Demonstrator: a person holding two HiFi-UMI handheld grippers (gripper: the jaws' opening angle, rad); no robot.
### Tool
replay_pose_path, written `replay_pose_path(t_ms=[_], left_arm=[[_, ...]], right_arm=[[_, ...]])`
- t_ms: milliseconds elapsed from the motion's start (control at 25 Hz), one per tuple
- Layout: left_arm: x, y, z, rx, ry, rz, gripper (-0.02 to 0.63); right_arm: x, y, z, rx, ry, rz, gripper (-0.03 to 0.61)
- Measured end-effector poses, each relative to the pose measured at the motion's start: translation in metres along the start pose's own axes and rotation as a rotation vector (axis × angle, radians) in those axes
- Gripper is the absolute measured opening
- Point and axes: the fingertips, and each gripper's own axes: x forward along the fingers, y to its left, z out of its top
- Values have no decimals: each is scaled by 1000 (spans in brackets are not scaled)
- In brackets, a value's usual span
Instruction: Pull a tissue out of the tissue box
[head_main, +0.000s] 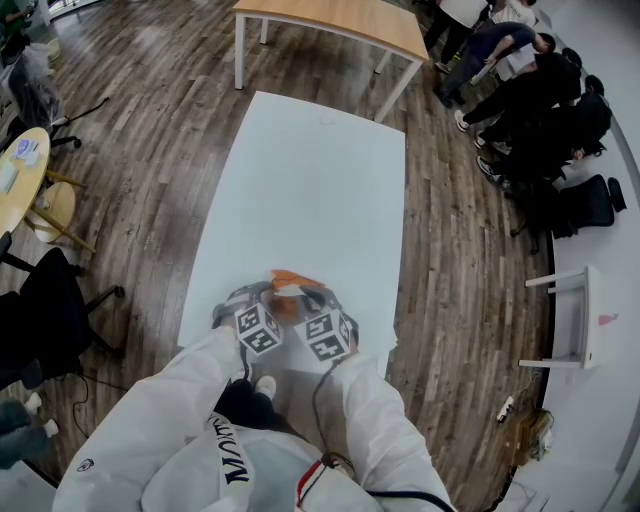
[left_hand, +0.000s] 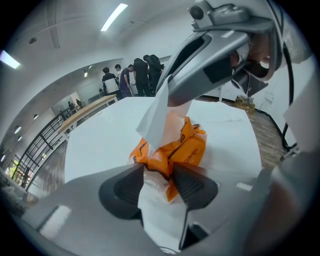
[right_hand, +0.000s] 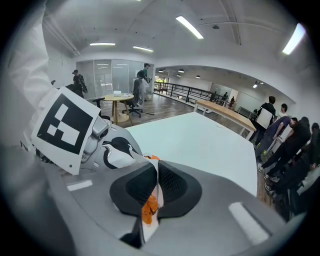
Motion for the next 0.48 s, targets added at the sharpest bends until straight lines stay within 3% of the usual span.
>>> replay_pose_path(t_ms=[480], left_arm=[[2, 0, 1, 6, 3, 1, 184]], right_arm=[[-11, -3, 3, 33, -17, -8, 3]])
